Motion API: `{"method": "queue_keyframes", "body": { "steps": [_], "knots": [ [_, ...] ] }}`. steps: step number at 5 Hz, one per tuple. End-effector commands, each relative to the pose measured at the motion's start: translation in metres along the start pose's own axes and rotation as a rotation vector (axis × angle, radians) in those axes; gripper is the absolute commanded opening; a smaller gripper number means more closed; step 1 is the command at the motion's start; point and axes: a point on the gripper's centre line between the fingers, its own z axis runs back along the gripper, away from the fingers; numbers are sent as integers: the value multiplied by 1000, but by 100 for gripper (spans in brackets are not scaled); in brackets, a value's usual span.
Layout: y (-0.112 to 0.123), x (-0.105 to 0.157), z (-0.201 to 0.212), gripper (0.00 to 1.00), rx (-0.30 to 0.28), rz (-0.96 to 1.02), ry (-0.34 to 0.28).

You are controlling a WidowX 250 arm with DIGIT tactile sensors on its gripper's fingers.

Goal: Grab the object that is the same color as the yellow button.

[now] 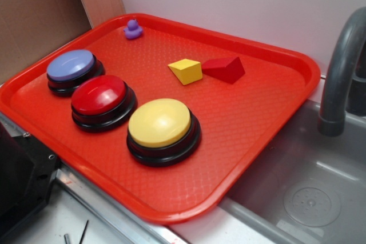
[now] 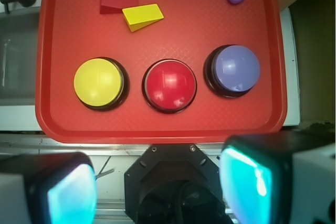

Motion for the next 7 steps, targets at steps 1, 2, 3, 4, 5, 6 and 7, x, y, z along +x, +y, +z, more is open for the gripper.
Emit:
{"method": "queue_keyframes", "body": {
  "steps": [1, 2, 3, 4, 5, 6, 7],
  "knots": [
    [0, 0, 0, 100, 0, 0, 0],
    [-1, 14, -11, 100, 0, 248, 51],
    [2, 32, -23, 100, -24, 489, 121],
    [3, 50, -37, 100, -41, 702, 141],
    [-6, 81, -68, 100, -27, 946, 84],
    [-10, 105, -96, 100, -33, 1063, 3],
    [-8, 121, -117, 100, -27, 1155, -54]
  ]
}}
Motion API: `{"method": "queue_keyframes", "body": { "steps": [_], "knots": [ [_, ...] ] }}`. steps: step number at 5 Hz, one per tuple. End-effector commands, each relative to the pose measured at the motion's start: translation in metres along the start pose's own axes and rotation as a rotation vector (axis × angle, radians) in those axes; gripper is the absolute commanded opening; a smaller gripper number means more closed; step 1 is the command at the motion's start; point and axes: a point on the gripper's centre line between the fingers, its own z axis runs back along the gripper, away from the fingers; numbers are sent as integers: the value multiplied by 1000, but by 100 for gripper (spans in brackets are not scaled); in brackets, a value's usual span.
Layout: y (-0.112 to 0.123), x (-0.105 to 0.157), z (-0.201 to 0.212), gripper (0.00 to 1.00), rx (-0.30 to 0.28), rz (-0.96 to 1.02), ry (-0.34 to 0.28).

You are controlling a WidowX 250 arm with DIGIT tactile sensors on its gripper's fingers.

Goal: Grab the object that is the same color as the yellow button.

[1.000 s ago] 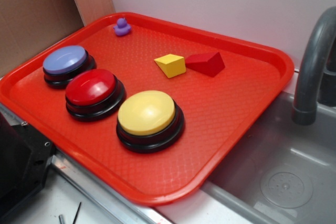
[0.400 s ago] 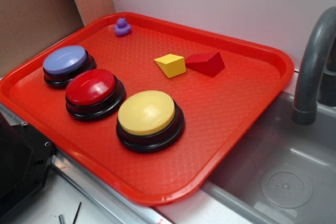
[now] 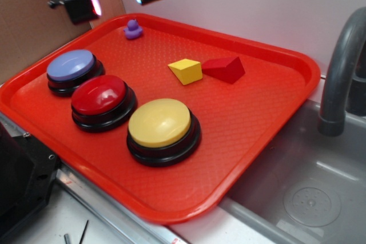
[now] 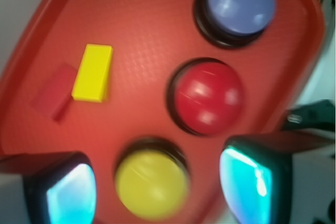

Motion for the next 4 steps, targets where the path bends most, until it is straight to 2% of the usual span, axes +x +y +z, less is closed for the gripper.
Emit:
{"method": "queue_keyframes", "body": {
  "steps": [1, 4],
  "knots": [
    [-30, 26, -38, 100, -43, 118, -112],
    [-57, 29, -102, 100, 31, 132, -198]
  ]
}}
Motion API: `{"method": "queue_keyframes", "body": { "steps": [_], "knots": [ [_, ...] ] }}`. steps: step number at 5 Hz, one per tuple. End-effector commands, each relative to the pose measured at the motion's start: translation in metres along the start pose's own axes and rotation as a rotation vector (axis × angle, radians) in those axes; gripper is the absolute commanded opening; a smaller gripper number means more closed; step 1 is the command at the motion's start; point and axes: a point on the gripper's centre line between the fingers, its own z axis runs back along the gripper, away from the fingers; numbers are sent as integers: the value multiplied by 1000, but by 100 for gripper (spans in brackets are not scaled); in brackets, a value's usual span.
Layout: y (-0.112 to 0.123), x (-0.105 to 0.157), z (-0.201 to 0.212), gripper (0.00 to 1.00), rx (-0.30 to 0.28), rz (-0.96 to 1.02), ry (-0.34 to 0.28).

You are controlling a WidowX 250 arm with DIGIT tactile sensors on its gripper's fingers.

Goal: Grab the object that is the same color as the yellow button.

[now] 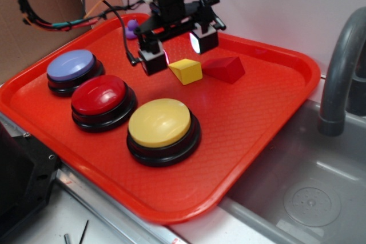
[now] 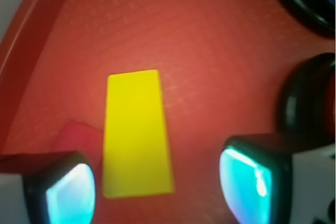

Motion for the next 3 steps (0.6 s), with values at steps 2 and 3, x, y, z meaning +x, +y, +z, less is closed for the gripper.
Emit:
{"method": "queue_keyframes", "body": {
  "steps": [2, 3],
  "knots": [
    [-13, 7, -20, 99, -8, -9, -49],
    [-12, 7, -25, 0, -21, -15, -46]
  ]
}}
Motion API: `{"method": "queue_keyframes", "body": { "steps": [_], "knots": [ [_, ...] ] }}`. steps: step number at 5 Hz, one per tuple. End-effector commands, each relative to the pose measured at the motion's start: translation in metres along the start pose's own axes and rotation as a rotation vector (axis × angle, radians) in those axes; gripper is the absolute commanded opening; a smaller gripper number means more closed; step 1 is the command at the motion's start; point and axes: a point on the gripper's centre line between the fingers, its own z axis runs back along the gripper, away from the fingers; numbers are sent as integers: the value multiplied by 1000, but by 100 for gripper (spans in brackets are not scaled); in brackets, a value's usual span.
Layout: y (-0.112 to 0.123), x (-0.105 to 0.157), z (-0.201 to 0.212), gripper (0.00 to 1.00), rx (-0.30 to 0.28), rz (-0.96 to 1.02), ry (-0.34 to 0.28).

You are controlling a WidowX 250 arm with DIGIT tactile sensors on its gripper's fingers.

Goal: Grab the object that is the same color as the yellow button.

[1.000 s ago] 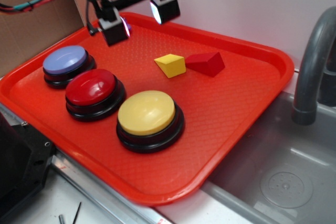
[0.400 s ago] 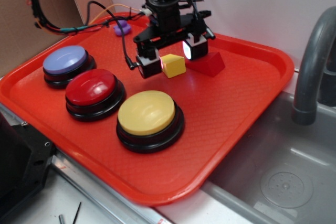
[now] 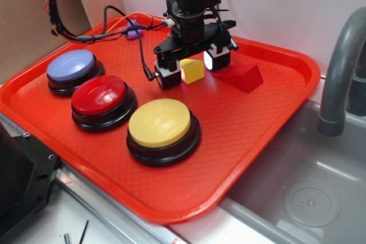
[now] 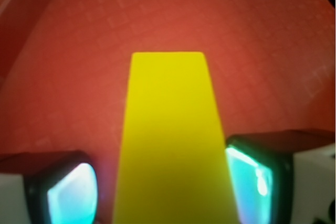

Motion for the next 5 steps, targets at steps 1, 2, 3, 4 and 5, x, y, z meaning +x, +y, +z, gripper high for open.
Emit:
{"method": "queue_keyframes", "body": {
  "steps": [1, 2, 3, 4, 5],
  "knots": [
    [2, 8, 0, 0, -34, -10, -1],
    [3, 11, 7, 0, -32, -55, 10],
    [6, 14, 33, 0, -38, -207, 55],
    [13, 19, 82, 0, -82, -415, 101],
    [19, 17, 120, 0, -74, -561, 144]
  ]
}}
